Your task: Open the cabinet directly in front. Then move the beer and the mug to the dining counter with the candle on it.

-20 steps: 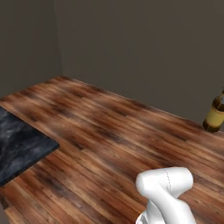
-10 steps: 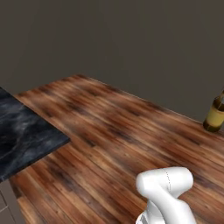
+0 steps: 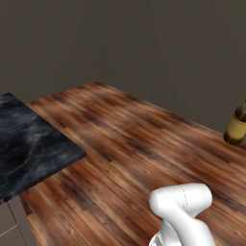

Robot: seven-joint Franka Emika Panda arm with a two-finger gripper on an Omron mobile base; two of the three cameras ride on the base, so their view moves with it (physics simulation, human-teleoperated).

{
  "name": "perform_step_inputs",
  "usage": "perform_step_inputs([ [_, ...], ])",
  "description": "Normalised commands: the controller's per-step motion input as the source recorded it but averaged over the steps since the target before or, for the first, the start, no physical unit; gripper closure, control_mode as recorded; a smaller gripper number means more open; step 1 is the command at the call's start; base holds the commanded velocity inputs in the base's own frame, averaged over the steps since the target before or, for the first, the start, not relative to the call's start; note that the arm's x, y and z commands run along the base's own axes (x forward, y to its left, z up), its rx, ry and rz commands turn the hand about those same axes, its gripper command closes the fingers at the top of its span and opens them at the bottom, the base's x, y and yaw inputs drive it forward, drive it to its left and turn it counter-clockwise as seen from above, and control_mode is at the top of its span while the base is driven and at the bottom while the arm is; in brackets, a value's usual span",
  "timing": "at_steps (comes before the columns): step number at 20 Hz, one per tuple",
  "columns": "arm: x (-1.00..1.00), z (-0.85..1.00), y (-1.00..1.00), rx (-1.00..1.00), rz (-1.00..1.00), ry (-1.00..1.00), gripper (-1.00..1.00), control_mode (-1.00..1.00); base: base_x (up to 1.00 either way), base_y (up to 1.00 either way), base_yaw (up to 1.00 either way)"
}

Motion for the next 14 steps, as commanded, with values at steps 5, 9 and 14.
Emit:
perform_step_inputs([
  [5,0.00,0.00,0.00,0.00,0.00,0.00,1.00,1.00,0.32,0.43,0.08],
  [9,0.00,0.00,0.00,0.00,0.00,0.00,1.00,1.00,0.21,0.51,0.07],
  [14,0.00,0.00,0.00,0.00,0.00,0.00,1.00,1.00,0.00,0.49,0.10],
])
